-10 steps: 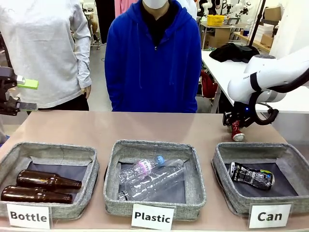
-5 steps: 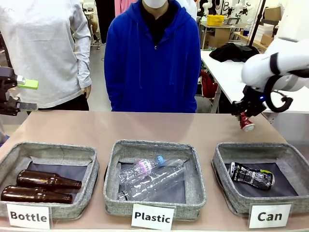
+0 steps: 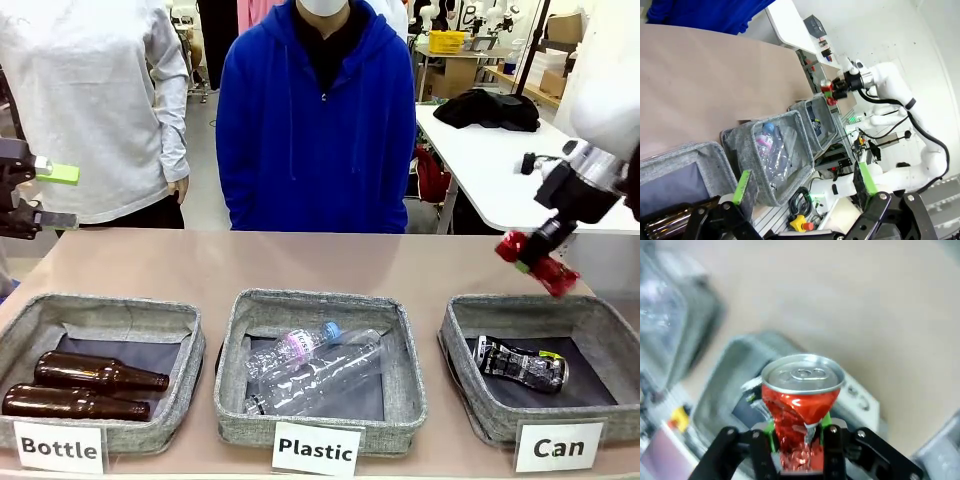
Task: Sort the can waste into the basket.
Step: Pick up the can waste from the table and place it in the right Fabric basket.
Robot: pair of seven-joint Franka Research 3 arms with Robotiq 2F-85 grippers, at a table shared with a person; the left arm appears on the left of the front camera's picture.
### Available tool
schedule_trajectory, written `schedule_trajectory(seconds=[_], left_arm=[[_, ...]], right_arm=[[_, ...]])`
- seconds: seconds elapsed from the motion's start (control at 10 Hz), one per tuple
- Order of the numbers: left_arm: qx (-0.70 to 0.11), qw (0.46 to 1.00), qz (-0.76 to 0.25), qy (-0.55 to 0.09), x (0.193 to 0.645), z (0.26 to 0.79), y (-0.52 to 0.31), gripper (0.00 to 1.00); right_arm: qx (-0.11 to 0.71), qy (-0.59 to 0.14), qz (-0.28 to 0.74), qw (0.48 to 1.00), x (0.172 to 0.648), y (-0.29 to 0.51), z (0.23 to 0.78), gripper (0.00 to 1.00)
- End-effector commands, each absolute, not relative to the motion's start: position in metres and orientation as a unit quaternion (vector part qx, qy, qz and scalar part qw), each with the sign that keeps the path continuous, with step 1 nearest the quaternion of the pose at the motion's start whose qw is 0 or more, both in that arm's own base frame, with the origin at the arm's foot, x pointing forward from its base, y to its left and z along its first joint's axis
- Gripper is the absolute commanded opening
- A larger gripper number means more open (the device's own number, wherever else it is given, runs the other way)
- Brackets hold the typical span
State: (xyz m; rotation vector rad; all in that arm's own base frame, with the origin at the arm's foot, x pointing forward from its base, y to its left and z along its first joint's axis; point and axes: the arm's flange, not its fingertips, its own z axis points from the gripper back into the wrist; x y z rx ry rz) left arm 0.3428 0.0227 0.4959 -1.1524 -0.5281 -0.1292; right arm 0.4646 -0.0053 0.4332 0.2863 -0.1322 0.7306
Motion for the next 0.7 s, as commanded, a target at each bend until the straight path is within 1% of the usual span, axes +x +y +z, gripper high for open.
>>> schedule_trajectory(seconds=[0.0,0.1,0.2,0.3,0.6], left_arm=[[-0.537,0.805,-0.062,-0.242,0.341,0.497,0.023,1.0],[-0.537,0.805,-0.062,-0.242,0.341,0.497,0.023,1.0],[-0.537,0.805,-0.062,-0.242,0.341,0.497,0.023,1.0],[-0.537,0.805,-0.062,-0.242,0.341,0.497,0.023,1.0],[-0.537,0.805,-0.062,-0.242,0.341,0.497,0.023,1.0]], right_arm=[[0.185,0.026,0.693,0.697,0.431,-0.01,0.428,0.23],[0.201,0.055,0.711,0.672,0.423,-0.008,0.429,0.23],[0.213,0.066,0.727,0.65,0.414,-0.004,0.43,0.23],[0.207,0.067,0.748,0.627,0.406,0.0,0.43,0.23],[0.192,0.086,0.749,0.628,0.4,0.005,0.425,0.23]])
